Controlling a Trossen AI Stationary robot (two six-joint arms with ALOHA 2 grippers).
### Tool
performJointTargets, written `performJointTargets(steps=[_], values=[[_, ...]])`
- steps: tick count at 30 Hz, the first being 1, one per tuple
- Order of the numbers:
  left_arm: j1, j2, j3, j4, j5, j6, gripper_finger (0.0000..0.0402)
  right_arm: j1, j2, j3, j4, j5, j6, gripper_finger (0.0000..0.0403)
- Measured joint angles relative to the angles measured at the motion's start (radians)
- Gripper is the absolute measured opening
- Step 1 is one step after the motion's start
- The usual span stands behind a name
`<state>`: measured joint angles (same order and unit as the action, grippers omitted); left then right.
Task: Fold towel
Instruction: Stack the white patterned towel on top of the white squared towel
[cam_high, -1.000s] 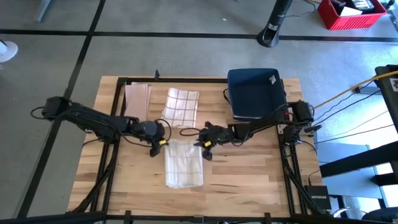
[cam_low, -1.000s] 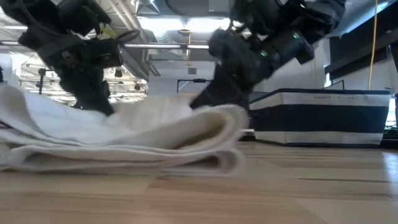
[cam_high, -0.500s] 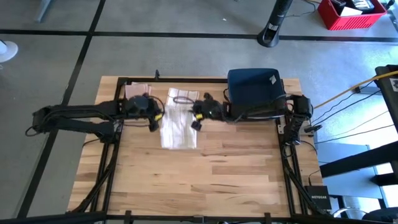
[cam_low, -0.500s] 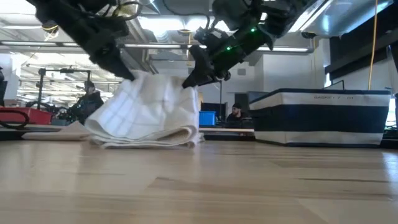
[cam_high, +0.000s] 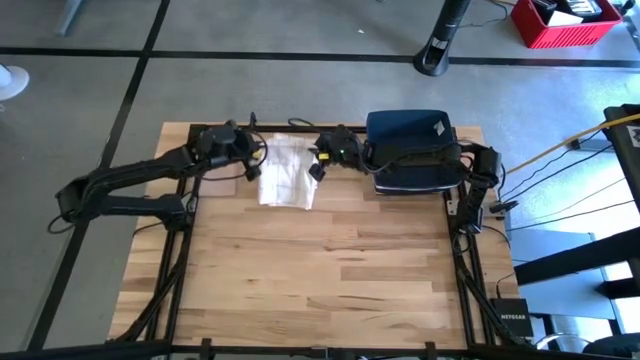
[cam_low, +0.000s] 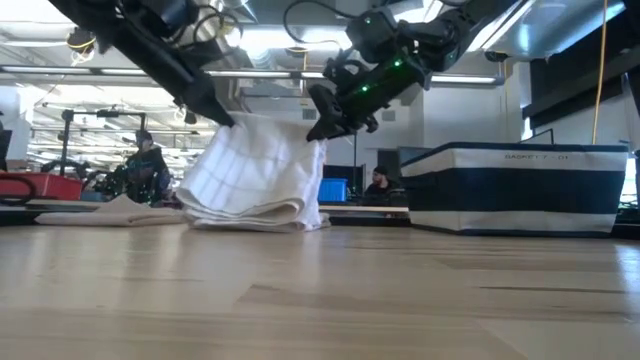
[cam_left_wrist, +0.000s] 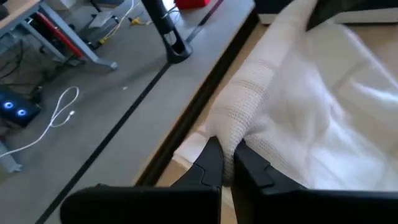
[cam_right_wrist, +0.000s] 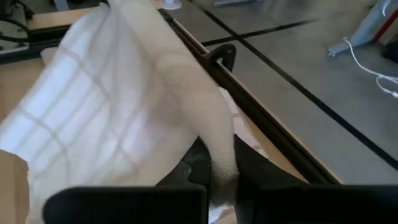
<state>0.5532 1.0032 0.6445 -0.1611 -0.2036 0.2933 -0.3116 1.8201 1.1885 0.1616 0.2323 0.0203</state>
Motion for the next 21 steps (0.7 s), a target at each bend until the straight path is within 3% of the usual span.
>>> performJointTargets(steps=[6, 15, 21], values=[[0.036, 0.106, 0.000, 0.102, -0.006, 0.028, 0.0000, -0.011, 0.001, 0.007, -0.004, -0.008, 0.072, 0.0034], [0.062, 0.094, 0.068, 0.096, -0.006, 0.027, 0.0000, -0.009, -0.010, 0.139, -0.093, -0.010, 0.080, 0.0034], [0.108, 0.144, 0.069, 0.121, 0.008, 0.041, 0.0000, -0.058, -0.003, 0.141, -0.173, 0.001, 0.078, 0.0034]])
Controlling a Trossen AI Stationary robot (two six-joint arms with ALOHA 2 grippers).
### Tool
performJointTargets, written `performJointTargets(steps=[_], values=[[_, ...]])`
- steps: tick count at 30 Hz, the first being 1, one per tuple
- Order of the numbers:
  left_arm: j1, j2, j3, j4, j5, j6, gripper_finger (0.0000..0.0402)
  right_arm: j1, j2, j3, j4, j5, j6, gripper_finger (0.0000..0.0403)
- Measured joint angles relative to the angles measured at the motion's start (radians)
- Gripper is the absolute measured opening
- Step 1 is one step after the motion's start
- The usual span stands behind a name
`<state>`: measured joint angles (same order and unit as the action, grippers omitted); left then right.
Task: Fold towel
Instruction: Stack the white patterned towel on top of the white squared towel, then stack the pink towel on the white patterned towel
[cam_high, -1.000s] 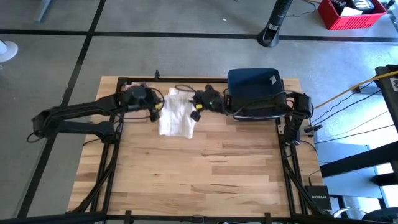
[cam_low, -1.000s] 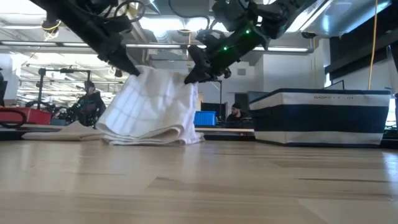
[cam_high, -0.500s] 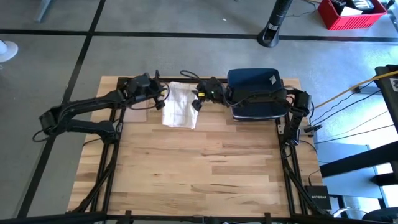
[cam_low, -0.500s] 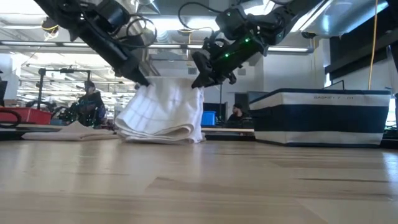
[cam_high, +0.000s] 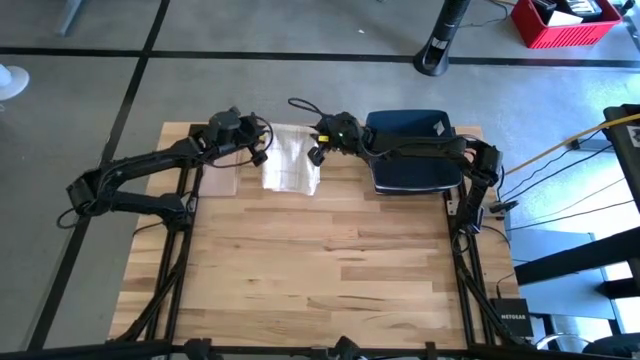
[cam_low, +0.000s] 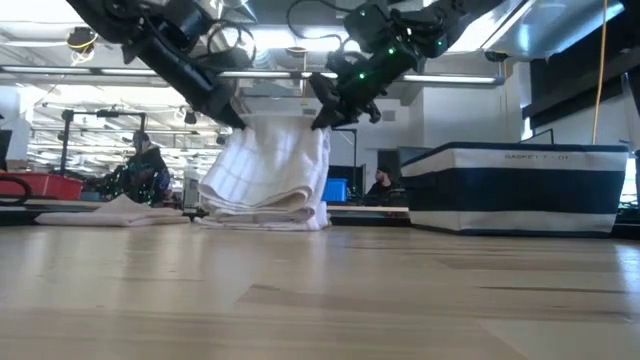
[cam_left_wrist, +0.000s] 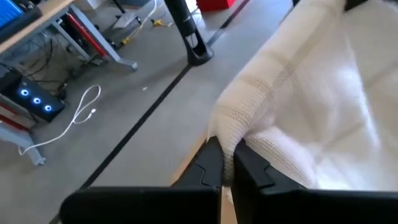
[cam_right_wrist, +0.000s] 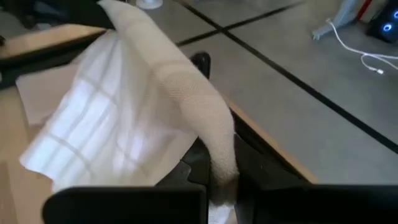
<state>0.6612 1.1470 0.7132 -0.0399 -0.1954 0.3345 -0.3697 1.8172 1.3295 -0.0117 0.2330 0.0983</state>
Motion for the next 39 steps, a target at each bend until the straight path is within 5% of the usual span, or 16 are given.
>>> performJointTargets(steps=[20, 25, 30, 39], values=[[0.045, 0.291, -0.001, 0.168, 0.007, -0.003, 0.0012, -0.083, 0.148, -0.047, 0.076, 0.023, -0.080, 0.0043], [0.049, 0.343, -0.002, 0.224, -0.012, 0.015, 0.0041, -0.084, 0.159, -0.049, 0.071, 0.060, -0.081, 0.0089], [0.063, 0.348, -0.003, 0.238, -0.050, 0.011, 0.0113, -0.093, 0.159, -0.049, 0.095, 0.108, -0.079, 0.0162], [0.021, 0.140, -0.001, -0.028, -0.072, -0.108, 0.0173, -0.081, 0.073, -0.041, -0.027, 0.077, -0.107, 0.0236]])
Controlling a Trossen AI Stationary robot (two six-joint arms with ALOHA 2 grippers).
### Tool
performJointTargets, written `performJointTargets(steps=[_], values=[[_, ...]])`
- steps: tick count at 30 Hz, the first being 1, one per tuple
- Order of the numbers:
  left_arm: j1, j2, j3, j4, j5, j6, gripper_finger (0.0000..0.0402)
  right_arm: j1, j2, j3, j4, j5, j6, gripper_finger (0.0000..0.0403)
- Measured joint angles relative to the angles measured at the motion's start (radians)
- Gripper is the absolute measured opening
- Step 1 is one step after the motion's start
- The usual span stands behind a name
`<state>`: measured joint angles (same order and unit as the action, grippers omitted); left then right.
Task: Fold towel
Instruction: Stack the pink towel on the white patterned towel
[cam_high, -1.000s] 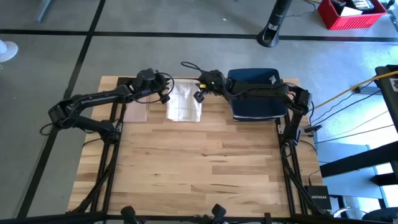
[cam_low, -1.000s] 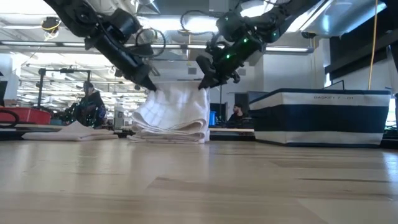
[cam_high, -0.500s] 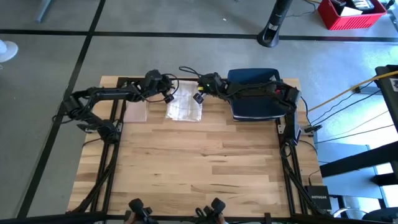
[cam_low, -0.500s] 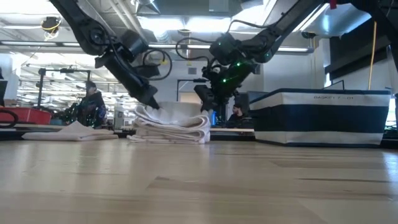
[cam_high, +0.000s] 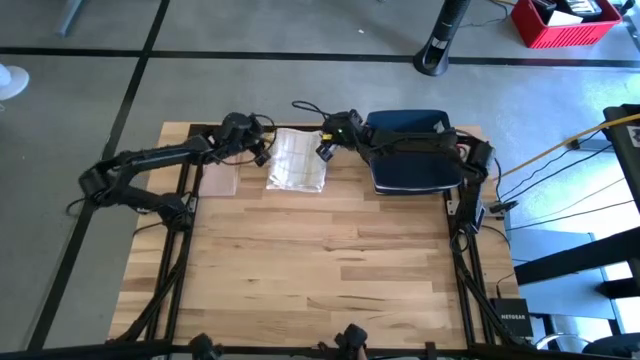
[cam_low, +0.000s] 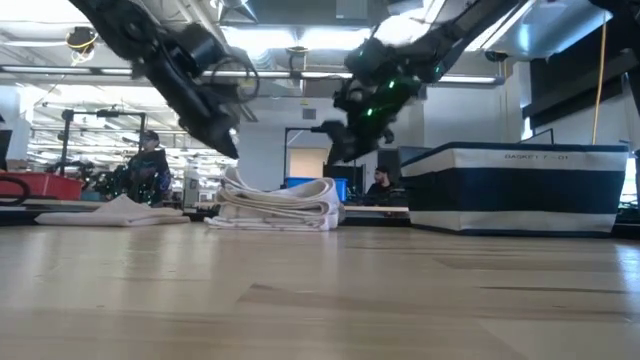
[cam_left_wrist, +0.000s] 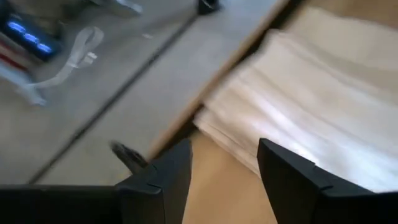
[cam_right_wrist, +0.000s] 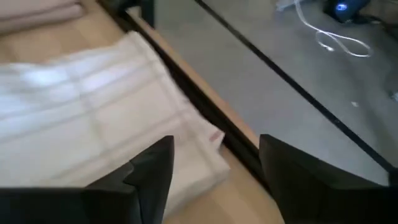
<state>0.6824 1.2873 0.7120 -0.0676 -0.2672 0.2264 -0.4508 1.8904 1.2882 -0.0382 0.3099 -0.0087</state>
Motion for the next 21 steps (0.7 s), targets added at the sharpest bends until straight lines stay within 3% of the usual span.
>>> performJointTargets(steps=[5, 9, 15, 21], values=[[-0.048, -0.125, 0.000, -0.309, 0.028, -0.131, 0.0172, 0.052, -0.102, 0.001, -0.164, -0.200, 0.003, 0.0236], [-0.061, -0.137, -0.003, -0.501, 0.028, -0.289, 0.0163, 0.147, -0.122, -0.010, -0.217, -0.309, 0.003, 0.0233], [-0.052, -0.126, -0.088, -0.578, -0.034, -0.503, 0.0150, 0.319, -0.117, -0.083, -0.156, -0.257, 0.029, 0.0232], [-0.038, -0.126, -0.174, -0.581, -0.036, -0.612, 0.0139, 0.448, -0.116, -0.138, -0.144, -0.214, 0.081, 0.0232]])
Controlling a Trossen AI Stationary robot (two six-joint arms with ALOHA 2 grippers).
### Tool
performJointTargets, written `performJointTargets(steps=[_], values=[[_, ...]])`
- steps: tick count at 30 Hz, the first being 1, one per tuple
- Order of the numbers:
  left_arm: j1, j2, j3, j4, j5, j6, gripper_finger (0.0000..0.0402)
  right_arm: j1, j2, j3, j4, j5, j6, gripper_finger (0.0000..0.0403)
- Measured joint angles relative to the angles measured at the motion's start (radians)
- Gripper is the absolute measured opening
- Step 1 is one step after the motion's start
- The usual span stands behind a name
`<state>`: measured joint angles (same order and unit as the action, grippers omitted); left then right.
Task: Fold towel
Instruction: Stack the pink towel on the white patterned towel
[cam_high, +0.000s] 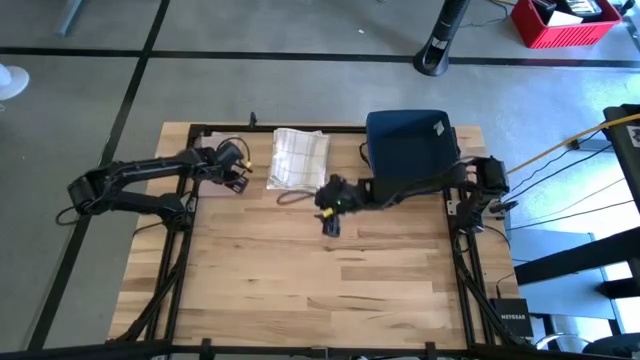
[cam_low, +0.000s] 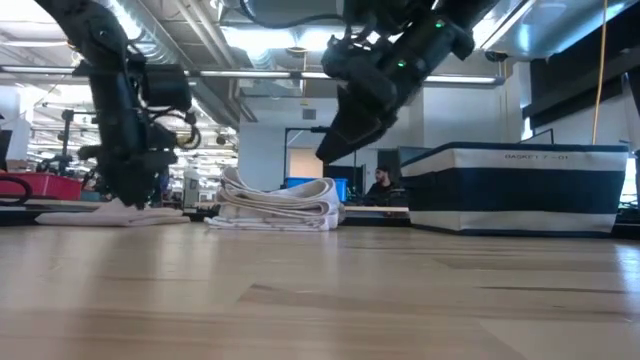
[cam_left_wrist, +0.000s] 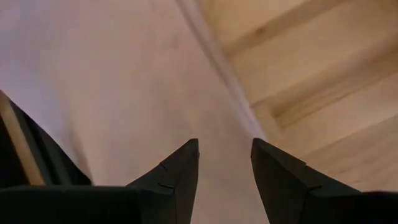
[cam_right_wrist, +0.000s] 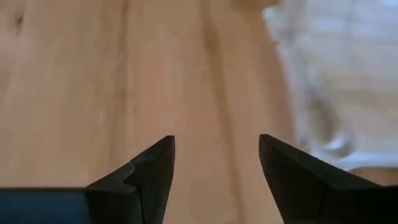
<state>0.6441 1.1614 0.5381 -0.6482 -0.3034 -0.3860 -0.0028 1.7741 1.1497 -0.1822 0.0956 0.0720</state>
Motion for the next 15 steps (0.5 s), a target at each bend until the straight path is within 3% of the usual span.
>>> performJointTargets(steps=[4, 7, 10, 15], values=[[-0.003, 0.000, -0.064, 0.018, 0.039, -0.053, 0.0135, 0.059, 0.000, -0.028, 0.002, 0.001, 0.041, 0.0232], [-0.036, -0.001, -0.098, 0.081, 0.130, -0.081, 0.0135, 0.103, 0.000, -0.041, -0.003, 0.000, 0.084, 0.0232], [-0.104, -0.002, -0.111, 0.123, 0.216, -0.122, 0.0135, 0.149, 0.000, -0.048, 0.002, 0.003, 0.112, 0.0232], [-0.265, -0.002, -0.111, 0.116, 0.249, -0.187, 0.0131, 0.225, 0.000, -0.069, -0.001, 0.004, 0.155, 0.0232]])
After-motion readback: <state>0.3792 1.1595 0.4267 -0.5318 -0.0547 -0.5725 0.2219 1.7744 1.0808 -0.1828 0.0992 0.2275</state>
